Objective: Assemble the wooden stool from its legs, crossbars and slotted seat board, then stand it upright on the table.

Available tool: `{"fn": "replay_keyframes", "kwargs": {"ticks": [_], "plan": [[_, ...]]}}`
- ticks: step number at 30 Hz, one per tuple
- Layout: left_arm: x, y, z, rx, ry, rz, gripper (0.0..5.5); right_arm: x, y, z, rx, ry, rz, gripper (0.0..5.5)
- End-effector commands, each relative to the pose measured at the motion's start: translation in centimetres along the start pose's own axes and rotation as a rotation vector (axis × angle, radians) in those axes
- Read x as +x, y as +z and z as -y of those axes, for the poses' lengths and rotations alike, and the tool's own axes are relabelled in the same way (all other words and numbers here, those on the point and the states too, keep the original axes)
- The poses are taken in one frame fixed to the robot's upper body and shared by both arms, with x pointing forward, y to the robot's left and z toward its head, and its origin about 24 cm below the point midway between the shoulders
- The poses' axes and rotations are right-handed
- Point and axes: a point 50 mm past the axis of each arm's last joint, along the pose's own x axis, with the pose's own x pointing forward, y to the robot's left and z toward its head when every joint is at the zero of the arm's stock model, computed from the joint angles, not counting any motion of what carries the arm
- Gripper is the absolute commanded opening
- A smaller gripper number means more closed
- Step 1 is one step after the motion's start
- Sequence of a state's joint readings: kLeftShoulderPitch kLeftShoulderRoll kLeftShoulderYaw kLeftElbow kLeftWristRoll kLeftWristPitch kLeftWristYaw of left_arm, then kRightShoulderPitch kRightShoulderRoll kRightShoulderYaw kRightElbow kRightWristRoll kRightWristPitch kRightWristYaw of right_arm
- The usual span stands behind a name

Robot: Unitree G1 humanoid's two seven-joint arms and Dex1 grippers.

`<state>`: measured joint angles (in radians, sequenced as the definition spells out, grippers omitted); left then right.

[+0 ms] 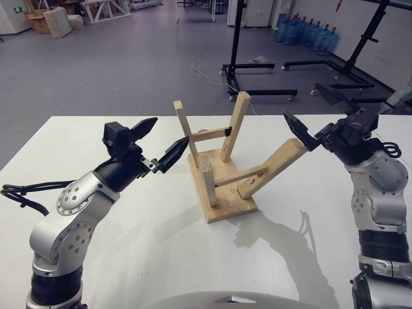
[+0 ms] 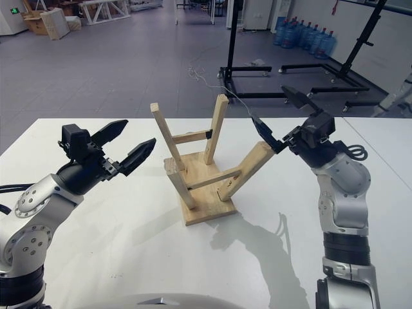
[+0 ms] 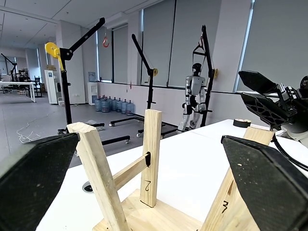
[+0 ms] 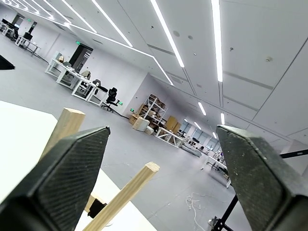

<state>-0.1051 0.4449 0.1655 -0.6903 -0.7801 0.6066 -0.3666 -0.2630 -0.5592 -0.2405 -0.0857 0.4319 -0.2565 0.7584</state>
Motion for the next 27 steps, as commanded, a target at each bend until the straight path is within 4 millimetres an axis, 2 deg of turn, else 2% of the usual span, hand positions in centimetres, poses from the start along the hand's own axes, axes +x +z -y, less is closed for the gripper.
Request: {"fn": "replay_keyframes", "kwargs": {"ticks": [1, 5, 10, 13, 15, 19, 22, 25, 27], "plan": [[-0.1, 0.0, 0.1, 0.005, -0.01, -0.007, 5.4, 0.3, -0.8, -0.4, 0.043, 0.008, -0.034, 4.08], [-0.2, 0.0, 0.1, 0.004, -0.011, -0.012, 5.4, 0.8, 0.0, 0.5, 0.048, -0.053, 0.02, 4.08], [-0.3, 0.1, 0.0, 0.008, -0.005, -0.012, 5.4, 2.6, 2.6, 1.9, 0.049, -0.107, 0.142, 4.08], [-0.3, 0.1, -0.2, 0.009, -0.002, -0.012, 5.4, 3.1, 3.8, 1.7, 0.052, -0.111, 0.187, 4.08], [-0.4, 0.1, -0.1, 0.013, 0.012, -0.011, 5.4, 3.6, 4.2, 1.0, 0.007, -0.085, 0.193, 4.08], [-0.5, 0.1, 0.0, 0.019, 0.026, -0.01, 5.4, 4.2, 5.2, -1.9, -0.184, -0.051, 0.189, 4.08], [-0.5, 0.1, 0.0, 0.02, 0.027, -0.012, 5.4, 2.7, 5.0, -4.3, -0.29, -0.05, 0.143, 4.08], [-0.8, 0.0, 0.2, 0.012, 0.029, -0.018, 5.4, 2.3, 4.8, -5.1, -0.322, -0.133, 0.107, 4.08], [-0.8, -0.1, 0.1, 0.011, 0.028, -0.021, 5.4, 1.9, 3.9, -5.5, -0.361, -0.163, 0.042, 4.08]]}}
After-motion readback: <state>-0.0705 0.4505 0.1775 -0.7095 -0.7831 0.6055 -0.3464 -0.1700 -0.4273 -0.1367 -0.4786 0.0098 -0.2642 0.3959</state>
